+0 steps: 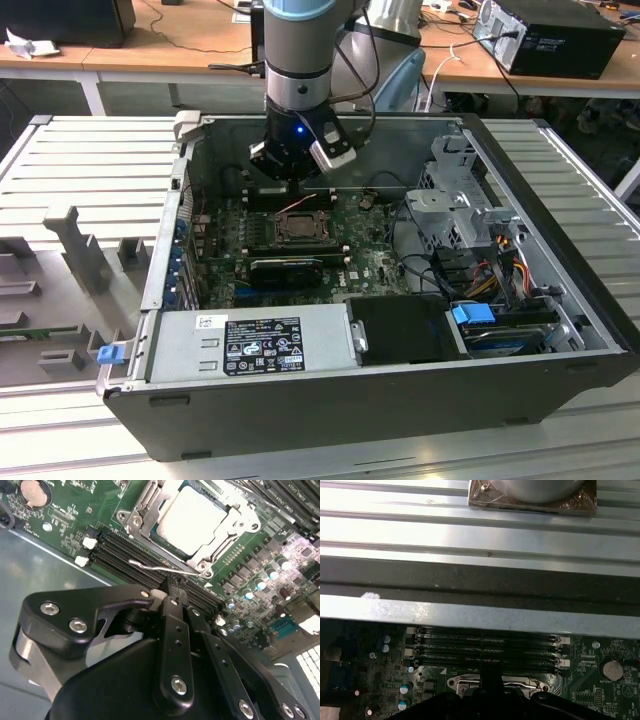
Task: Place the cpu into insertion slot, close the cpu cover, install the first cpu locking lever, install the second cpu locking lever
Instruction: 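Install the first cpu locking lever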
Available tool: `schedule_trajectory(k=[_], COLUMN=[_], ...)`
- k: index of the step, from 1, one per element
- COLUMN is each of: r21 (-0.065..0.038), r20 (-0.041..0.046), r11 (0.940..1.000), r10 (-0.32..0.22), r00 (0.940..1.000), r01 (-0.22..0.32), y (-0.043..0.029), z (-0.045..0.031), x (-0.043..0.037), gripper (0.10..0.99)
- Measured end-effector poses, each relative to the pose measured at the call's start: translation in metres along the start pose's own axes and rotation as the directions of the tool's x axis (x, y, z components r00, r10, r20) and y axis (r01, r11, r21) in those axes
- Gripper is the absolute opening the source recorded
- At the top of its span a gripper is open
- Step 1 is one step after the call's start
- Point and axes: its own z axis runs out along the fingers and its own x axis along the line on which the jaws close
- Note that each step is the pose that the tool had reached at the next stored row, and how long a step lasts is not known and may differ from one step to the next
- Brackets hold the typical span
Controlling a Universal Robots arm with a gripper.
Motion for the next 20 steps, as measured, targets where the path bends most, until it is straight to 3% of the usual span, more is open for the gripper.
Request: schedule_trajectory(k=[4, 9, 15, 20], r21=[-0.006, -0.012, -0.032, -0.033], r20=[0.0005, 0.0009, 0.0017, 0.0], r11=[1.0, 0.9999, 0.9995, 0.9995], r10=[0.0, 0.0, 0.0, 0.001], r00=[1.0, 1.0, 1.0, 1.0], r01=[0.0, 0.0, 0.0, -0.001], y=[-0.0002, -0.0008, -0.0016, -0.0022], z=[0.0012, 0.0032, 0.0073, 0.0128], x=[-0.0003, -0.0062, -0.0113, -0.0164], gripper=[0.106, 0.106, 0.106, 0.106])
